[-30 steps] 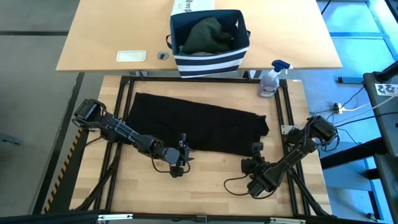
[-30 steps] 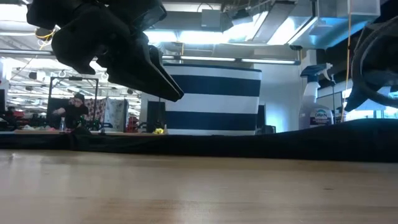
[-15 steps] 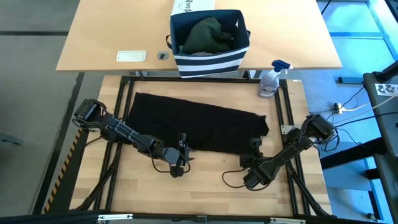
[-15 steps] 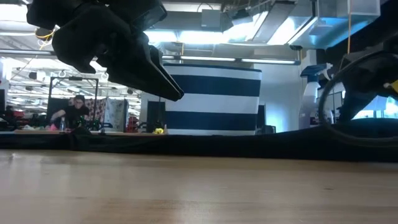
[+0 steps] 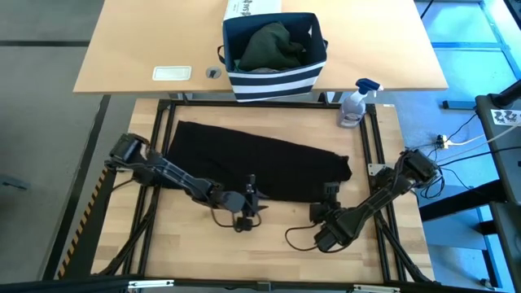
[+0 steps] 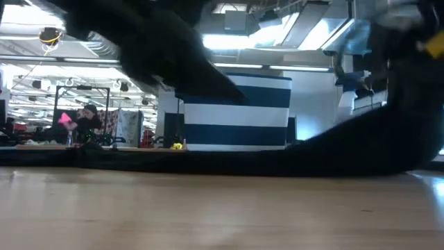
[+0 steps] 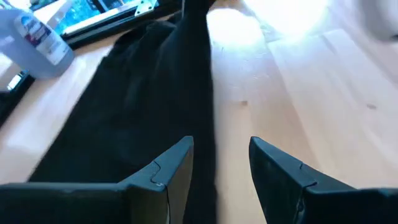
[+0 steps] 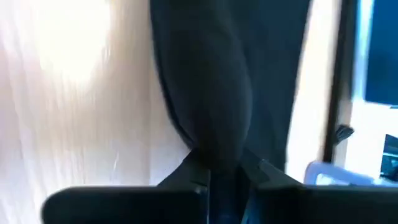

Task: Fold Laundry from Bin
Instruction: Fold the black shirt

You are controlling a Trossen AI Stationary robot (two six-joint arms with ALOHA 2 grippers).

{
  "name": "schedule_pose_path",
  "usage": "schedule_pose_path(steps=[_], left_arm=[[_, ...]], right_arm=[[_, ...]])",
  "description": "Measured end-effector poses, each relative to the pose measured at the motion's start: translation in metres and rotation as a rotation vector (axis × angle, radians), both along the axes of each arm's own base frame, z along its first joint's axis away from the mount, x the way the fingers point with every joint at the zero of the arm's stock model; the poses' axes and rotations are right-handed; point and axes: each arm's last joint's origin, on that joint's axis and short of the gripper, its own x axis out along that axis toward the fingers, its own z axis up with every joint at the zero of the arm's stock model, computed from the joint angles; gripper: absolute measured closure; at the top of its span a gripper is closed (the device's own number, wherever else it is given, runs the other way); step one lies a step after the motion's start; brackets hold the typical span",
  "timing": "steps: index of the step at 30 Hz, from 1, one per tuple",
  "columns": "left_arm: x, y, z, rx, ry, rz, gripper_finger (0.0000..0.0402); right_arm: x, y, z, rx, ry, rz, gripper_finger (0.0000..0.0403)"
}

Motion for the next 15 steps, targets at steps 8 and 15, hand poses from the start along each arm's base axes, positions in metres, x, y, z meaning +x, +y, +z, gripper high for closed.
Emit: schedule_pose_path(steps=[8, 15], left_arm=[[0.044, -0.007, 0.009, 0.044, -0.059, 0.018, 0.0248], [0.064, -0.016, 0.016, 0.028, -0.079, 0.005, 0.0232]], right_arm=[[0.024, 0.005, 0.039, 0.021, -0.09, -0.009, 0.0392], [0.04, 0.0, 0.056, 0.034, -0.128, -0.009, 0.0395]])
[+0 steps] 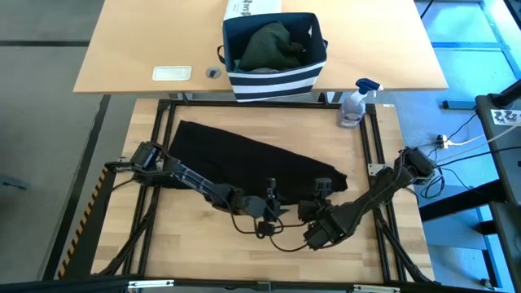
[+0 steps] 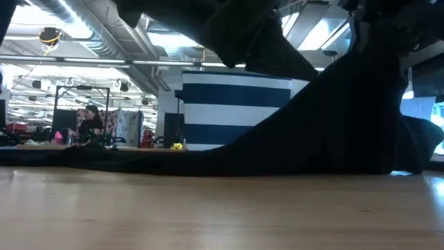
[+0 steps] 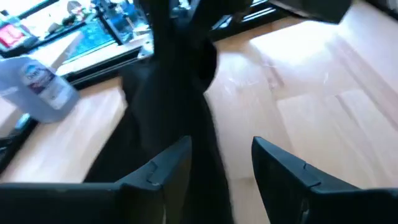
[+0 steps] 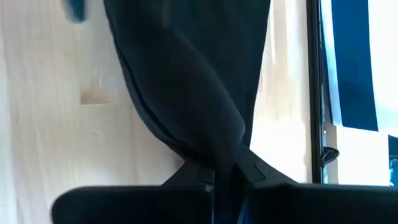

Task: Fold Laundry from Bin
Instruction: Fold the black shirt

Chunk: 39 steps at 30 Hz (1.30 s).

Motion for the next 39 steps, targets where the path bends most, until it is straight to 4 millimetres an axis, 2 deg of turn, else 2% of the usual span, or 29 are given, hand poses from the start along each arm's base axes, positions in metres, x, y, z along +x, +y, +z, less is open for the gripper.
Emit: schedule_pose_path(steps=[9, 14, 17, 30, 39], left_arm=[[-0.001, 0.008, -0.004, -0.071, 0.023, 0.1, 0.0155], [0.001, 0.01, -0.002, -0.107, -0.013, 0.15, 0.0128], [0.002, 0.006, 0.003, -0.153, -0.068, 0.123, 0.0123], [0.001, 0.006, 0.0, -0.18, -0.053, 0.155, 0.0126], [0.001, 0.006, 0.001, -0.2, -0.061, 0.16, 0.0126]], right_arm=[[0.003, -0.002, 0.001, 0.001, 0.006, 0.007, 0.0397], [0.003, -0.002, 0.001, 0.006, 0.004, 0.007, 0.0396], [0.003, -0.002, 0.001, 0.005, 0.001, 0.008, 0.0395], [0.008, 0.0, 0.002, 0.002, -0.025, 0.045, 0.0397], [0.024, -0.014, 0.003, 0.023, -0.05, 0.026, 0.0398]])
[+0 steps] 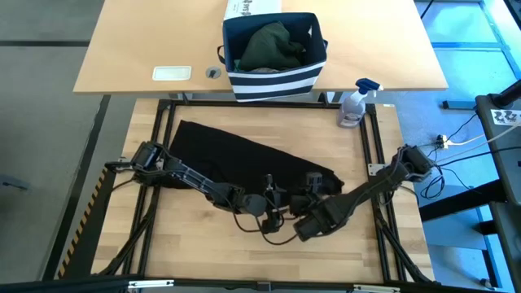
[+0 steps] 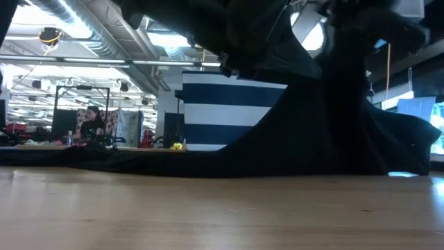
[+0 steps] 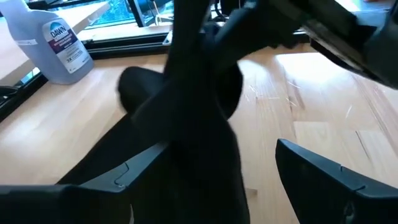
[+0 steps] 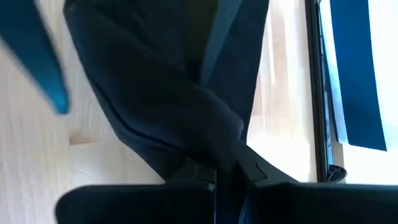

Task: Fold Laundry from Bin
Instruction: Fold the black shirt

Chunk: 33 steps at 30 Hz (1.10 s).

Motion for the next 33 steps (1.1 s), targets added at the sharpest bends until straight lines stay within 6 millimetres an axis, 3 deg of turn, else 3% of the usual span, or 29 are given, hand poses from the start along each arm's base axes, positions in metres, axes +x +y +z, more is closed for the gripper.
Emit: schedule_pose_path(steps=[9, 33], left_arm=[[0.002, -0.001, -0.008, -0.055, -0.015, 0.033, 0.0126], [0.001, -0.002, -0.008, -0.039, -0.023, 0.071, 0.0127]], right_arm=[[0.009, 0.006, 0.024, 0.046, -0.044, 0.039, 0.0398], [0.012, 0.014, 0.022, 0.231, 0.026, 0.111, 0.0398]])
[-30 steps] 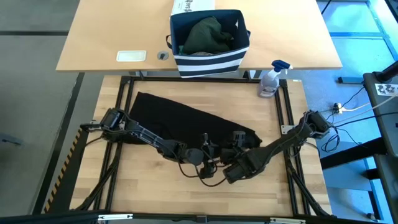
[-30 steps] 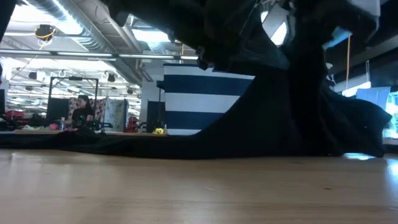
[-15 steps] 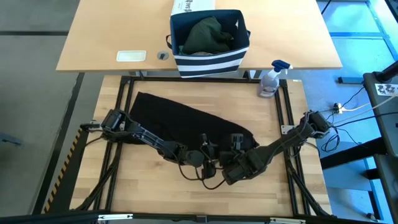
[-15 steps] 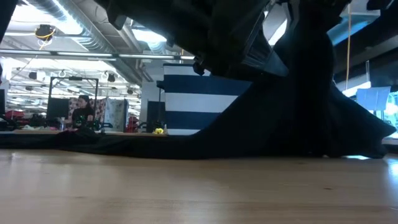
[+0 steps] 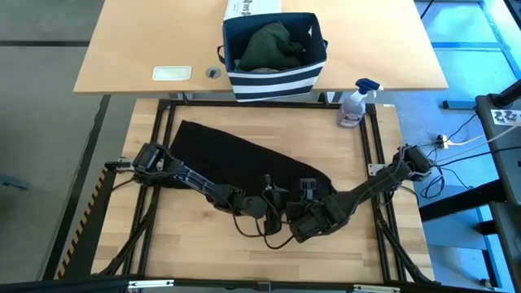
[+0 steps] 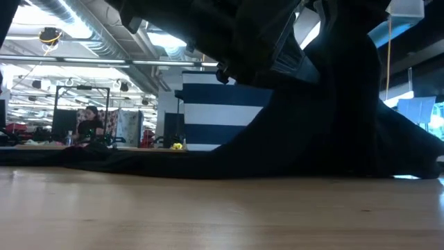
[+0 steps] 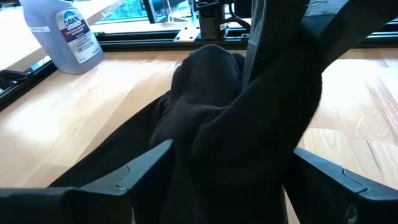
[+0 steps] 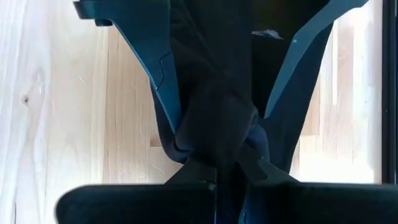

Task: Fold Laundry from Bin
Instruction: Fold the black shirt

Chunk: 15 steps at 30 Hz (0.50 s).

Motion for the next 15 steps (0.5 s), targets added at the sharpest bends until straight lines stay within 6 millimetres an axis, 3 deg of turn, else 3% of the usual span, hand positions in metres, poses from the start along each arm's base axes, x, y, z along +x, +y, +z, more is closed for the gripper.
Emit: schedule_pose_path(steps=[3, 6, 9, 13, 15], left_arm=[[0.0, 0.0, 0.0, 0.003, 0.001, -0.001, 0.0141], [0.0, 0.0, 0.0, 0.004, 0.002, -0.004, 0.0181], [-0.0001, -0.0013, -0.0002, 0.029, 0.015, -0.037, 0.025], [0.0, -0.0034, -0.0006, 0.037, 0.03, -0.101, 0.0373], [0.0, -0.0039, -0.0007, 0.032, 0.033, -0.118, 0.0386]], right_arm=[[0.0, 0.0, 0.0, 0.0, 0.0, 0.001, 0.0398], [0.0, -0.0001, 0.0, 0.002, 0.002, 0.001, 0.0398], [-0.0004, -0.0002, -0.0002, 0.003, 0.008, 0.002, 0.0393], [-0.0005, -0.0002, -0.0001, 0.004, 0.01, 0.003, 0.0377], [-0.0007, -0.0003, -0.0001, -0.002, 0.009, 0.001, 0.0372]])
